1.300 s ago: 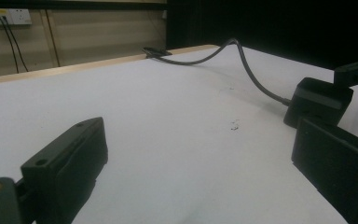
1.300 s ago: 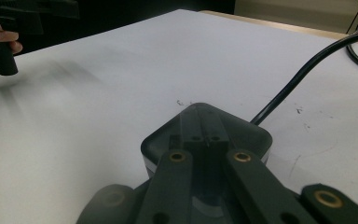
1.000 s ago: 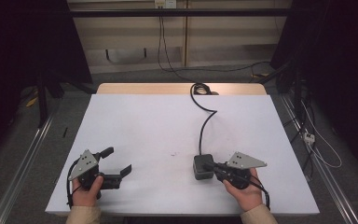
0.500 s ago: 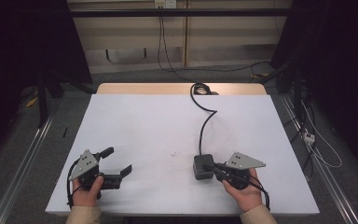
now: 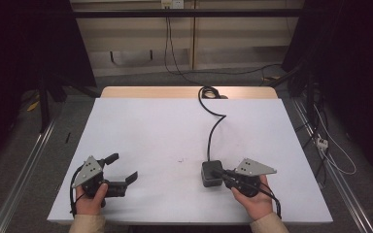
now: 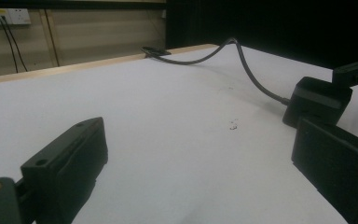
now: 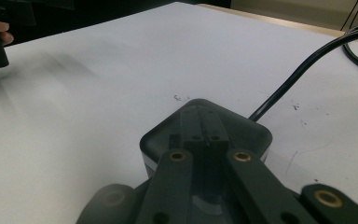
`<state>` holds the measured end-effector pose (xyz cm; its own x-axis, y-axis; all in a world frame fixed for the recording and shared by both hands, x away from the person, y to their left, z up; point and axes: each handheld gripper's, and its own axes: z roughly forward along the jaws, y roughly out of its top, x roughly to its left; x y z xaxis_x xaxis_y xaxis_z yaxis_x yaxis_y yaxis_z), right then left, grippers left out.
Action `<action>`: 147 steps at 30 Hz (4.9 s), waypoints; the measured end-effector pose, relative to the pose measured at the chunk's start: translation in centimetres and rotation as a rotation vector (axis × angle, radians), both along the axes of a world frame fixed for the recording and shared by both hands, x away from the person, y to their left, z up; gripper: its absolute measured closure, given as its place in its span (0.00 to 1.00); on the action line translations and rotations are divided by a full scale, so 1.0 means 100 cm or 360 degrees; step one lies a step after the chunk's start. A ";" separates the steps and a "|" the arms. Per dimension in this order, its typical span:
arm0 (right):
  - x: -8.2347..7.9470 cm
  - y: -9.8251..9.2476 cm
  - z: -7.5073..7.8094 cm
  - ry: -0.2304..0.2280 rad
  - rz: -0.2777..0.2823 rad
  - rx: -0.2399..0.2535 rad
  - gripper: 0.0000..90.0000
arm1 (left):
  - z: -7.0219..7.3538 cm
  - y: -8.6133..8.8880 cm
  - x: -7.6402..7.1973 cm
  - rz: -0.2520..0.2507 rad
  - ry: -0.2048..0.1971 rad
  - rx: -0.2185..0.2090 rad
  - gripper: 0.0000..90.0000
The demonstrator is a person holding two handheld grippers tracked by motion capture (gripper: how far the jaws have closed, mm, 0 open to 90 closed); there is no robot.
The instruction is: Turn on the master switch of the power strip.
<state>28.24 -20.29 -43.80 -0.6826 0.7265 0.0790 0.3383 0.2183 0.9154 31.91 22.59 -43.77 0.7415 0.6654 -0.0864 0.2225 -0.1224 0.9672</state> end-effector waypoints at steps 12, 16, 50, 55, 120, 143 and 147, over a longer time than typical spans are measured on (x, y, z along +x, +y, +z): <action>0.000 0.001 0.000 -0.0011 0.0006 -0.0019 1.00 | 0.000 0.000 0.000 -0.0001 0.0000 0.0001 0.04; 0.000 0.001 0.001 -0.0014 0.0005 -0.0027 1.00 | 0.000 0.000 0.000 -0.0001 0.0000 0.0003 0.04; 0.000 0.001 0.001 -0.0001 0.0008 -0.0035 1.00 | 0.000 0.000 -0.001 -0.0002 0.0000 0.0005 0.04; 0.000 0.002 0.002 -0.0002 0.0006 -0.0043 1.00 | 0.000 0.000 -0.001 -0.0005 -0.0001 0.0008 0.04; -0.001 0.003 0.002 0.0027 -0.0010 -0.0029 1.00 | 0.000 0.001 -0.001 -0.0001 0.0002 0.0006 0.04; 0.001 -0.004 0.005 0.0079 -0.0010 0.0092 0.94 | 0.000 0.003 -0.001 0.0007 -0.0001 0.0011 0.04; 0.002 -0.003 0.005 0.0090 -0.0010 0.0097 0.87 | 0.001 0.004 -0.001 0.0005 -0.0009 0.0010 0.04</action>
